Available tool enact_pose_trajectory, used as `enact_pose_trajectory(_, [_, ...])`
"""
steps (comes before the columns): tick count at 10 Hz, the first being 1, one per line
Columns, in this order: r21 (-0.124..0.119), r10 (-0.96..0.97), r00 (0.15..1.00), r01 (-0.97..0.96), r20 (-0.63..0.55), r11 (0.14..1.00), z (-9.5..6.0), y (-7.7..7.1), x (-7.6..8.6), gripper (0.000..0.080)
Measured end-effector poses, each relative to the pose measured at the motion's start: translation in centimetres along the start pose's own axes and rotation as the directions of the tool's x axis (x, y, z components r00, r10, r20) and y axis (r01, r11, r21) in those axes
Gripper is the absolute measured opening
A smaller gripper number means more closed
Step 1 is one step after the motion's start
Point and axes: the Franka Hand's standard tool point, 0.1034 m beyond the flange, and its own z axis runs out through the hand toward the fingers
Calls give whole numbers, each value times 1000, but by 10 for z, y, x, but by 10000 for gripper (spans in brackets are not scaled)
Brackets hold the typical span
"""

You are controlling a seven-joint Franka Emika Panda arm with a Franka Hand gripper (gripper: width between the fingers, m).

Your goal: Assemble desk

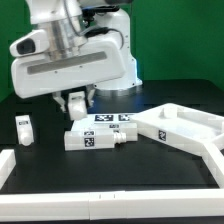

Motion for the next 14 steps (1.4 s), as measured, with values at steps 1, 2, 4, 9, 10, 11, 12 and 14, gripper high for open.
enact_pose_trajectory(1, [-8,-13,1000,13,3,1000,11,17,-13,285])
enact_pose_trajectory(2, [-7,-52,999,52,-4,999,15,26,-16,285])
enact_pose_trajectory(4, [-6,-36,999,36,-1,999,15,25,-16,285])
enact_pose_trajectory(9, [-43,64,998,-63,29,997,50,34,-36,285])
enact_pose_trajectory(10, [-46,61,998,-60,25,997,50,34,-35,285])
enact_pose_trajectory(11, [-46,61,998,-60,25,997,50,34,-35,337])
enact_pose_trajectory(12, [-46,61,998,-60,26,997,50,34,-36,337])
enact_pose_trajectory(14, [-27,65,997,-64,31,998,41,31,-32,615])
